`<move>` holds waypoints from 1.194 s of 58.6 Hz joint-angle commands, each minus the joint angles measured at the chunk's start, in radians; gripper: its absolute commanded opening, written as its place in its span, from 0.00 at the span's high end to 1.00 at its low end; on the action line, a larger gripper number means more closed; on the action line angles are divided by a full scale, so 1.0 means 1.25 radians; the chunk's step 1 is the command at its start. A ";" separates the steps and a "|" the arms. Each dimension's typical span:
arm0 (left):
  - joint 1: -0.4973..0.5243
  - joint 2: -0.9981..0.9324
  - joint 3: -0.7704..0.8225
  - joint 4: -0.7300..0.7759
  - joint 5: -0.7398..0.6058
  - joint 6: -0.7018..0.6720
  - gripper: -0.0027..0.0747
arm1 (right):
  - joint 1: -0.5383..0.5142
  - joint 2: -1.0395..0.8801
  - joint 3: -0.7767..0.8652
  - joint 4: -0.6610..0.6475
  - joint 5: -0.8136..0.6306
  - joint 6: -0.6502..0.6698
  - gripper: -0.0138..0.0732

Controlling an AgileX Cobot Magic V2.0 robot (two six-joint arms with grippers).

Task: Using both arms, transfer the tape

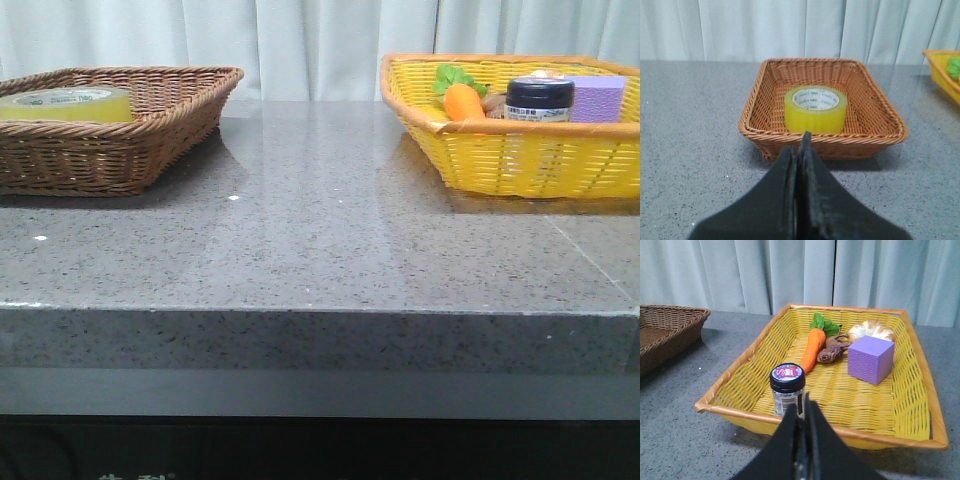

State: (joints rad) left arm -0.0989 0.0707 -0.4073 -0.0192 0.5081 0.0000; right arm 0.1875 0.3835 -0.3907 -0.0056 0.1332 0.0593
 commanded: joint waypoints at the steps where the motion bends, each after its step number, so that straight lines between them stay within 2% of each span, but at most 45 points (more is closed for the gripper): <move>1: 0.001 -0.046 -0.007 -0.012 -0.040 -0.008 0.99 | -0.004 0.003 -0.024 -0.011 -0.061 -0.003 0.92; 46: 0.001 -0.073 -0.004 -0.012 -0.039 -0.008 0.99 | -0.004 0.004 -0.024 -0.011 -0.059 -0.003 0.92; 55: 0.002 -0.078 0.041 -0.012 -0.068 -0.008 0.99 | -0.004 0.004 -0.024 -0.011 -0.059 -0.003 0.92; 70: 0.002 -0.078 0.191 -0.012 -0.147 -0.008 0.99 | -0.004 0.004 -0.024 -0.011 -0.059 -0.003 0.92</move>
State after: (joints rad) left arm -0.0989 -0.0062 -0.1907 -0.0232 0.4456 0.0000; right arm 0.1875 0.3835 -0.3907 -0.0056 0.1338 0.0593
